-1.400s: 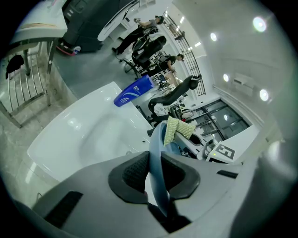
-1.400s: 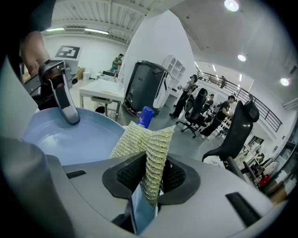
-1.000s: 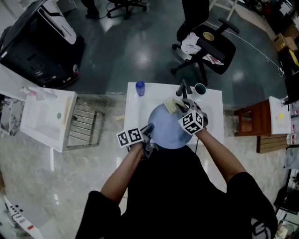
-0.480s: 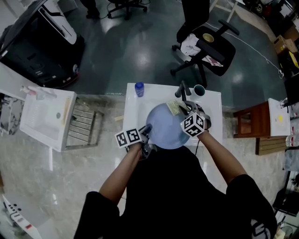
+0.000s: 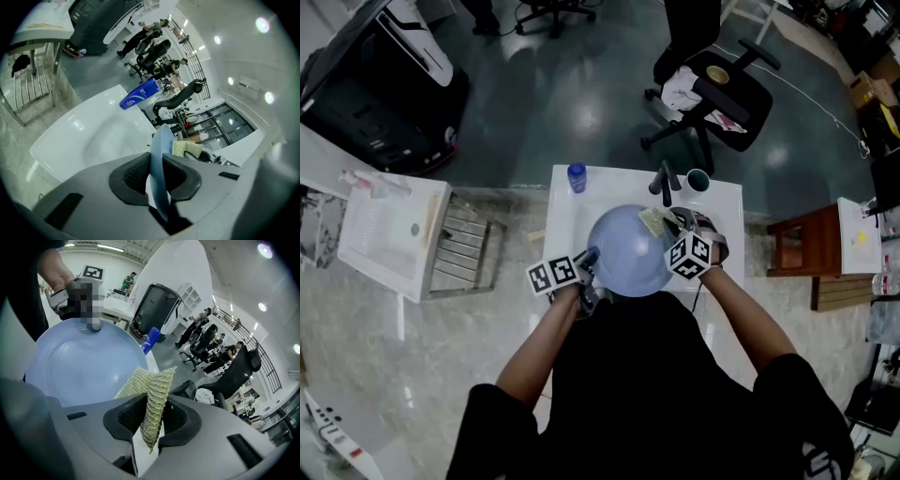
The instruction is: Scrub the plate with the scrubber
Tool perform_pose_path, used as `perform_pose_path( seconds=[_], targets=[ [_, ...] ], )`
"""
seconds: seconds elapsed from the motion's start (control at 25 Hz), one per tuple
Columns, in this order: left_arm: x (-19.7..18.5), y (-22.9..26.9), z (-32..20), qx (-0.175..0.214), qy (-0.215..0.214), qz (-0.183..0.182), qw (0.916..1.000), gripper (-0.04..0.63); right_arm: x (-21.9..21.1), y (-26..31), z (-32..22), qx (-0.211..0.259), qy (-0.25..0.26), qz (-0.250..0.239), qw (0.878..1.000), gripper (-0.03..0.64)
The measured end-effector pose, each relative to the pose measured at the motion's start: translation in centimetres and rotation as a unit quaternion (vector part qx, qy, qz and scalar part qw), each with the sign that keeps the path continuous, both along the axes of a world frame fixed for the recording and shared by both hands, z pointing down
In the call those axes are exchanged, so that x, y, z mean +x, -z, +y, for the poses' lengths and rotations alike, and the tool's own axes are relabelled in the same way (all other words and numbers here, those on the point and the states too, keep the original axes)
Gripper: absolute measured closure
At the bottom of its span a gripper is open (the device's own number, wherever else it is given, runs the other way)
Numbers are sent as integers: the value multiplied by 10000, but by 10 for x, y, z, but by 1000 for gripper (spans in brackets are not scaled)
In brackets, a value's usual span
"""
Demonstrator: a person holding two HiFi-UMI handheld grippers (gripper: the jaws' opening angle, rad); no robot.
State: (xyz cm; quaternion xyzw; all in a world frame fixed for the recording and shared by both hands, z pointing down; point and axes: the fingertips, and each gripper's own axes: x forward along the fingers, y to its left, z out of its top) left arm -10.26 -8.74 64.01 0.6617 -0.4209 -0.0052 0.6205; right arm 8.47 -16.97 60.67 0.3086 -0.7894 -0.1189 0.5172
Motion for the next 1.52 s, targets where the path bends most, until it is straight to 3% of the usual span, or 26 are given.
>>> perform_pose_path(
  seconds=[0.64, 1.52],
  targets=[
    [3, -6, -9, -65, 184, -29, 9998, 546, 23, -10, 24, -540, 58, 248, 9982, 540],
    [22, -32, -25, -412, 285, 118, 9987, 544, 50, -22, 69, -1519, -515, -250, 9867, 540]
  ],
)
